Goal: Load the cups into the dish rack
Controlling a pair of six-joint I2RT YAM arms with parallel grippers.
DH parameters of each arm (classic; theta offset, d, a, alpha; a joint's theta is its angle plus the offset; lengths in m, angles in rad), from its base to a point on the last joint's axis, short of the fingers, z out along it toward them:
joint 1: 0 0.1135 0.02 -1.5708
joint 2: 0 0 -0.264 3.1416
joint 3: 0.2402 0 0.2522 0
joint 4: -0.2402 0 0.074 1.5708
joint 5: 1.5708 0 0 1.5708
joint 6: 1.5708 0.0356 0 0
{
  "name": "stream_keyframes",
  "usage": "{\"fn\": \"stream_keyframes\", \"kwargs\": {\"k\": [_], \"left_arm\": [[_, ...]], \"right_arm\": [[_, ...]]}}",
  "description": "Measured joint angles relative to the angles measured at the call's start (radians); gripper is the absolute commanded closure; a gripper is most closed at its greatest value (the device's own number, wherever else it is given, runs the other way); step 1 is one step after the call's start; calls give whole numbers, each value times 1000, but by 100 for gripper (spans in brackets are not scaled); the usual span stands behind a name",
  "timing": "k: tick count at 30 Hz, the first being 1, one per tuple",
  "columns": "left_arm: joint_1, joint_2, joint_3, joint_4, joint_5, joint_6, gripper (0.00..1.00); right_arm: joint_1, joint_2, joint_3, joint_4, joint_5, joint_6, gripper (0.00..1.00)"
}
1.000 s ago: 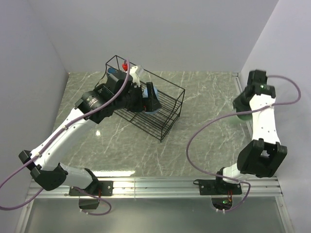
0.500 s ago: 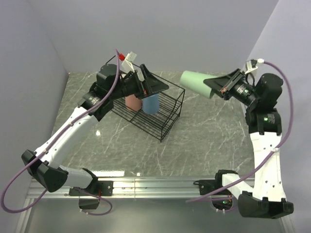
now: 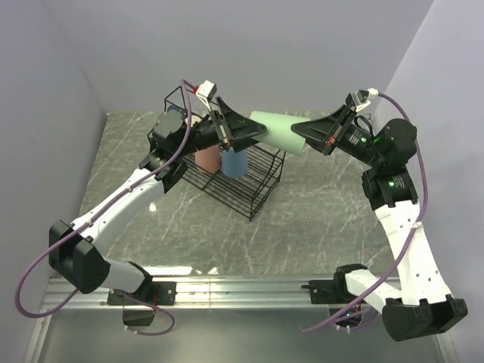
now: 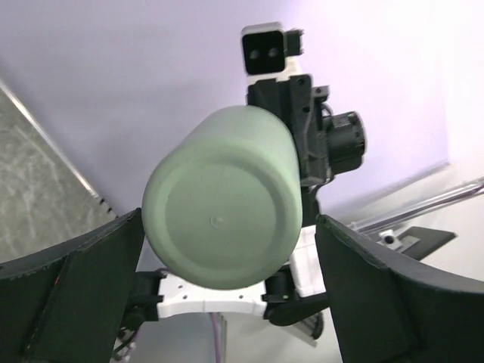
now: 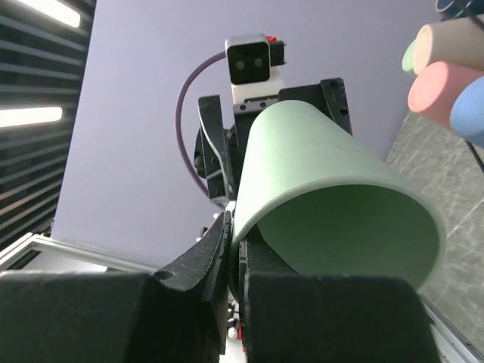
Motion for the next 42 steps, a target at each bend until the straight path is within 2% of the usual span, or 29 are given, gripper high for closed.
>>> {"fn": "stream_keyframes", "kwargs": {"k": [5,8,9,11,14,17,18,19,20,21,23,24,26,29,32,37,42], "left_arm": [[31,0,-29,106,13,-64,7],[51,0,-34,136,18,-84,22],[58,0,-34,140,20,-88,30],[66,0,-34,146,25,-87,34],[69,0,-32,132,30,-75,33],[73,0,-19,101,32,-60,43],[75,0,-14,92,33,-53,48],[77,0,-8,82,33,-45,50],[79,0,2,65,32,-36,52],[82,0,14,40,33,-16,57],[82,1,51,-30,34,22,63],[83,1,71,-65,39,47,63],[89,1,124,-149,47,102,61],[122,-1,212,-304,44,214,63],[161,-7,311,-519,2,362,66],[173,-33,404,-808,-102,582,68],[147,-70,377,-969,-196,703,75]], "right_arm": [[19,0,-10,29,4,27,100],[26,0,-10,43,6,30,100],[29,0,-12,50,6,31,100],[33,1,-16,55,8,32,100],[36,1,-27,60,14,31,100],[42,5,-33,64,24,31,100],[45,7,-35,71,26,32,94],[48,11,-37,76,30,32,79],[50,15,-37,76,33,34,50],[51,19,-35,72,34,32,37],[58,32,-27,36,32,0,23],[59,43,-11,-8,33,-26,15],[58,66,47,-144,55,-101,14],[39,88,168,-397,154,-248,14],[-27,68,244,-607,259,-382,14],[-194,-11,172,-802,302,-511,16],[-219,-19,100,-912,307,-571,16]]}}
